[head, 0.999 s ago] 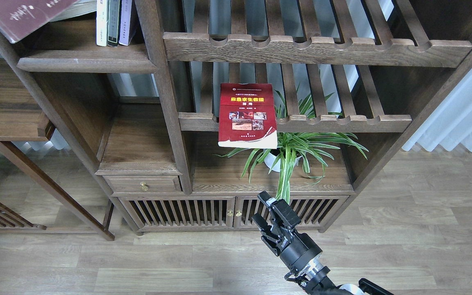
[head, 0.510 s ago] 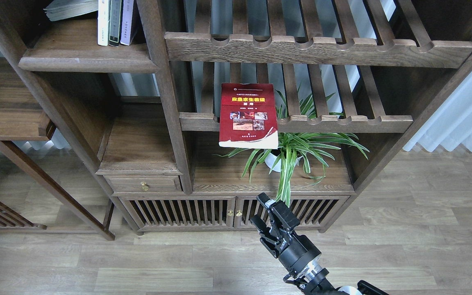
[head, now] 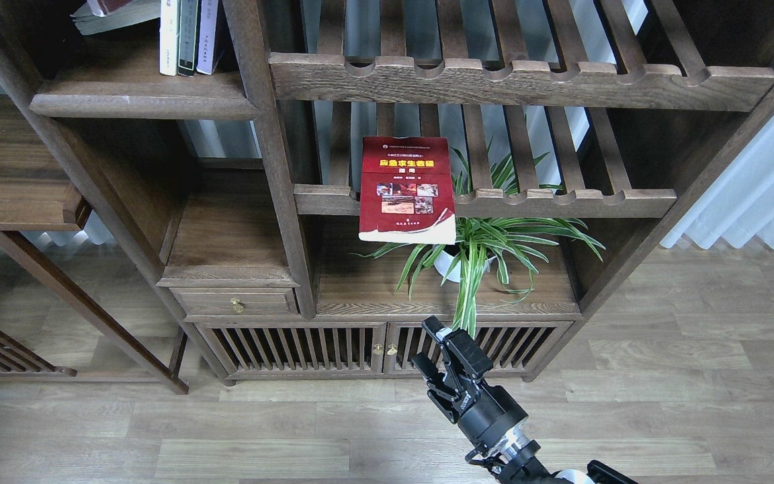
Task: Organize books on shelf
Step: 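Lift the maroon book with the left gripper onto the upper shelf, then release the maroon book and withdraw the left gripper from the shelf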
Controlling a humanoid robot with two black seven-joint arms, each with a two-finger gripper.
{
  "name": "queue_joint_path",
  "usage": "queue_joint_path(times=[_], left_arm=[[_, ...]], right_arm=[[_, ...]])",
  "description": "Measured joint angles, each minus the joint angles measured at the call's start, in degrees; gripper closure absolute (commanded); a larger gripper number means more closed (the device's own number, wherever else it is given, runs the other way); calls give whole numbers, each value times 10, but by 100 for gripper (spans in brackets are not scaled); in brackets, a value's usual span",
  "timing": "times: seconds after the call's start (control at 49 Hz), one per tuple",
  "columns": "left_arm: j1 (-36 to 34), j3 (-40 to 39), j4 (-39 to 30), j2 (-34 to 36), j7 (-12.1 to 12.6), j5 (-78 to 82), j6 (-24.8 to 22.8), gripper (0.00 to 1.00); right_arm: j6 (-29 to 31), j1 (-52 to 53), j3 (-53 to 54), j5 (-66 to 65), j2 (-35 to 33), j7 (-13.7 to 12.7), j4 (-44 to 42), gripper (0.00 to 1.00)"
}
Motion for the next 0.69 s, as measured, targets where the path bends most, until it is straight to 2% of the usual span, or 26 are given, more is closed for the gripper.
queue_joint_path(times=[0.061, 0.224, 0.387, 0.469, 0.489, 0.551, 0.652, 0.693], left_arm=[[0, 3, 4, -8, 0, 2, 0, 90], [3, 9, 5, -24, -1, 2, 0, 95], [2, 11, 6, -31, -2, 18, 0, 91], [1, 11, 6, -38, -2, 30, 0, 80], [1, 11, 6, -40, -2, 32, 0, 73], [1, 10, 6, -45, -2, 34, 0, 70], [1, 9, 0, -49, -3, 35, 0, 50], [1, 8, -5, -51, -3, 35, 0, 47]], right_arm=[[0, 0, 0, 0, 1, 0, 0, 2], [0, 0, 1, 0, 1, 0, 0, 2], [0, 0, 1, 0, 1, 1, 1, 2], [0, 0, 1, 0, 2, 1, 1, 2], [0, 0, 1, 0, 2, 1, 1, 2], [0, 0, 1, 0, 2, 1, 1, 2], [0, 0, 1, 0, 2, 1, 2, 2], [0, 0, 3, 0, 2, 1, 2, 2]])
